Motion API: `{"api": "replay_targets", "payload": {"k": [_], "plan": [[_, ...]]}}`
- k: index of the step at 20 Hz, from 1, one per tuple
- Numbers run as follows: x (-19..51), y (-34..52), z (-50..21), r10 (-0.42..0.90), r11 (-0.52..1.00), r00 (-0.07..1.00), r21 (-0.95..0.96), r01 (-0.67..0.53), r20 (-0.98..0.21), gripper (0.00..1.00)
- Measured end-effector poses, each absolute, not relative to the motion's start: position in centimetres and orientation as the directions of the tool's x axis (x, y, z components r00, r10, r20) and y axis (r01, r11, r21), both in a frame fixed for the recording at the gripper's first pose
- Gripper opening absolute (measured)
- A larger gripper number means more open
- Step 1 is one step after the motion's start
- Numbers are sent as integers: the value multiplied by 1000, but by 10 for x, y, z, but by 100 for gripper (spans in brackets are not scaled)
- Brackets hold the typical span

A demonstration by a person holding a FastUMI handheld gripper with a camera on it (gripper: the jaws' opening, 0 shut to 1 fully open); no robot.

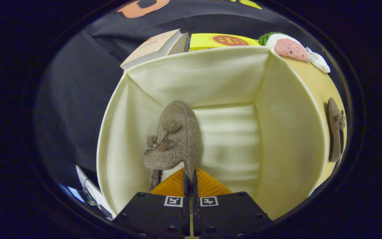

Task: Open the storage box then place both shoes into the box .Put the left shoe in first, then the right shoe, with the right side of both shoes facing outward in a uniform manner.

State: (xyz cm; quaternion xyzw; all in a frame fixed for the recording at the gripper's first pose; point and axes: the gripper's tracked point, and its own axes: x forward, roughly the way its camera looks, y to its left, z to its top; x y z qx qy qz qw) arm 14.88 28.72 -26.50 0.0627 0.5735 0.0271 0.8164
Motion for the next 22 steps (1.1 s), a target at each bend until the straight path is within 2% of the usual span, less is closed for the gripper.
{"api": "replay_targets", "payload": {"k": [2,3,4,5,8,12,16,22], "plan": [[151,291,-264,155,986,345,168,6,-926,4],[151,292,-261,173,984,355,179,-16,-919,9],[150,291,-258,180,983,361,180,-34,-915,23],[148,294,-254,201,979,364,197,-48,-909,29],[141,291,-238,221,975,382,194,-106,-898,70],[132,280,-196,245,969,432,201,-145,-868,88],[124,258,-143,235,970,501,171,-171,-833,96],[118,185,-89,160,982,584,72,-172,-796,96]]}}
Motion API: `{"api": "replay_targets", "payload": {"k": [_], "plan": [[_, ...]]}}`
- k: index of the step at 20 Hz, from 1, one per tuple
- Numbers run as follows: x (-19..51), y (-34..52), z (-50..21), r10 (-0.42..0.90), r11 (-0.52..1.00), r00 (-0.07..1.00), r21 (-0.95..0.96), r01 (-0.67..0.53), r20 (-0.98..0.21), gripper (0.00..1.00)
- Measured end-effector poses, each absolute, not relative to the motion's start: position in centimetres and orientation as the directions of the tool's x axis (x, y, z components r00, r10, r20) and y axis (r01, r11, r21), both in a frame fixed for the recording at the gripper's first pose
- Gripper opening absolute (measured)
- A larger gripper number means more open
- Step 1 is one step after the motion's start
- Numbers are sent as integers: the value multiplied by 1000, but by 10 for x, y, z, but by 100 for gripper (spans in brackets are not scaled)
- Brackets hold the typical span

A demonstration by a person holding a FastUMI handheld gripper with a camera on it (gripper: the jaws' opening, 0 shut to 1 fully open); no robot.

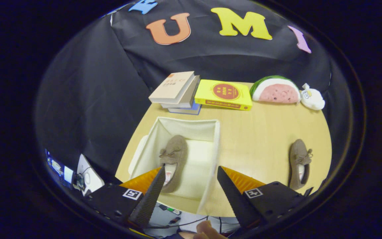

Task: Open the storage box then place both shoes into the box .Put the left shoe in first, then the right shoe, with the right side of both shoes facing outward in a uniform manner.

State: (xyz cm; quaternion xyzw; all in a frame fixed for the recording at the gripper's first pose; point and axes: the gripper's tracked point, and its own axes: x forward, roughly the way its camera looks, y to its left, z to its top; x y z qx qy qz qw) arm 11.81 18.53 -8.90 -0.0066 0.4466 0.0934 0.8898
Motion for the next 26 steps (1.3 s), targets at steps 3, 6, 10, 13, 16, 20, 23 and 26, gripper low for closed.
{"api": "replay_targets", "payload": {"k": [3,6,10,13,16,20,23,26], "plan": [[114,139,-91,136,988,571,68,-139,-810,96],[110,83,-104,120,992,537,84,-91,-835,96],[116,-8,-125,19,1000,518,20,-3,-855,96],[117,-77,-144,-78,997,459,-60,55,-885,96],[121,-134,-158,-182,983,429,-164,80,-885,96],[125,-185,-183,-245,969,370,-220,110,-896,97],[125,-218,-198,-318,948,317,-292,126,-894,97],[137,-229,-212,-333,941,301,-298,158,-893,92]]}}
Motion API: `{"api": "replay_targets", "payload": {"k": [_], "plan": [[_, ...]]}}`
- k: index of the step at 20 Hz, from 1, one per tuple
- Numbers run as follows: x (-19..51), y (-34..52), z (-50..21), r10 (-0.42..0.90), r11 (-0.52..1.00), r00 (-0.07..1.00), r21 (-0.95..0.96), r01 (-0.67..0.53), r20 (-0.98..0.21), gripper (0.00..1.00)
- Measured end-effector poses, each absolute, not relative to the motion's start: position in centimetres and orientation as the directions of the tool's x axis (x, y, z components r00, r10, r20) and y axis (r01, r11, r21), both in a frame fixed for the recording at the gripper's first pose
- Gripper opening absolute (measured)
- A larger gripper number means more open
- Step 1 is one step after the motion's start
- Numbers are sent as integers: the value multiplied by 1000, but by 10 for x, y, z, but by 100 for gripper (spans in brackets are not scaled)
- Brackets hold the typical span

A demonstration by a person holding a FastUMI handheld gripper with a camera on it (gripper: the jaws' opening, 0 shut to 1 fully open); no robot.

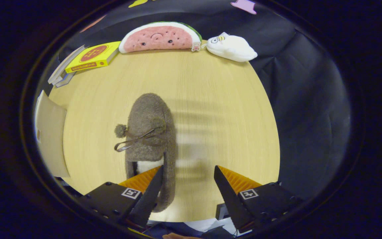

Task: Open the storage box then place both shoes into the box .Put the left shoe in first, then the right shoe, with the right side of both shoes facing outward in a uniform manner.

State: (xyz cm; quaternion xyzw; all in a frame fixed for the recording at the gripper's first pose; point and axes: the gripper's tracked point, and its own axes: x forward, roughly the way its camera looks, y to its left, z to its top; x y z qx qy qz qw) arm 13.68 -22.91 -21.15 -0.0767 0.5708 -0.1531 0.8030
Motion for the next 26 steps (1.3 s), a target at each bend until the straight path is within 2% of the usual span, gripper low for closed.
{"api": "replay_targets", "payload": {"k": [1,2,5,6,8,9,10,15,19,26], "plan": [[139,-224,-218,-302,951,290,-268,152,-908,90],[140,-218,-225,-269,961,276,-240,135,-923,80],[142,-201,-238,-195,980,250,-175,99,-948,32],[145,-202,-234,-202,978,267,-180,102,-942,11],[142,-202,-235,-191,980,267,-169,104,-945,11],[138,-200,-235,-169,981,289,-132,144,-942,11],[143,-201,-230,-140,980,290,-92,174,-947,0],[134,-191,-216,-64,978,302,1,208,-951,0],[128,-161,-168,-16,964,346,77,253,-938,0],[128,-48,-71,95,966,481,197,165,-872,0]]}}
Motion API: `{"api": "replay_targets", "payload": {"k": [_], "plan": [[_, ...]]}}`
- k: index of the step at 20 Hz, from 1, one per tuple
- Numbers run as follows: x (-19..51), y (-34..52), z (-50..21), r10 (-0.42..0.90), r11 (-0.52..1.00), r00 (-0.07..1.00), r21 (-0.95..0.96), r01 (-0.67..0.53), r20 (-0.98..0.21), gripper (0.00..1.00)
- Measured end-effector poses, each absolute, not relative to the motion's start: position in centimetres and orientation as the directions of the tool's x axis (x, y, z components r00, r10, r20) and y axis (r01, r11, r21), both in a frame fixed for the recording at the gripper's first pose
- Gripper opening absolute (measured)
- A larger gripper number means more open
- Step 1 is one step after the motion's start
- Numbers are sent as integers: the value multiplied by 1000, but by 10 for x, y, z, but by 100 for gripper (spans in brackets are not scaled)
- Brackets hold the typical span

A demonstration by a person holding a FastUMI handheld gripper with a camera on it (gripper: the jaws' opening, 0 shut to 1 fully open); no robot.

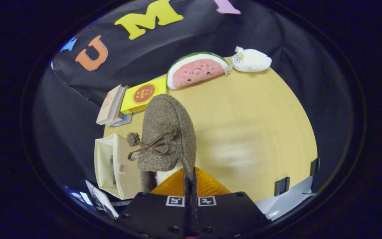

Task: Open the storage box then place both shoes into the box .Put the left shoe in first, then the right shoe, with the right side of both shoes facing outward in a uniform manner.

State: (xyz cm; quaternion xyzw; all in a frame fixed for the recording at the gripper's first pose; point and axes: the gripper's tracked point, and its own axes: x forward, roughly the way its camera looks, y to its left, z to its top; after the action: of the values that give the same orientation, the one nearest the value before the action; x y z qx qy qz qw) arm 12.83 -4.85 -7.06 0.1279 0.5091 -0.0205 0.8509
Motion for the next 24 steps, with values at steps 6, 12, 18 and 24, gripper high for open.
{"api": "replay_targets", "payload": {"k": [6,12,18,24], "plan": [[123,77,-41,169,978,480,208,28,-861,0],[121,189,-76,222,972,445,231,-34,-868,0],[138,217,-143,106,992,485,128,12,-868,0],[137,214,-203,-83,996,497,-50,79,-864,0]]}}
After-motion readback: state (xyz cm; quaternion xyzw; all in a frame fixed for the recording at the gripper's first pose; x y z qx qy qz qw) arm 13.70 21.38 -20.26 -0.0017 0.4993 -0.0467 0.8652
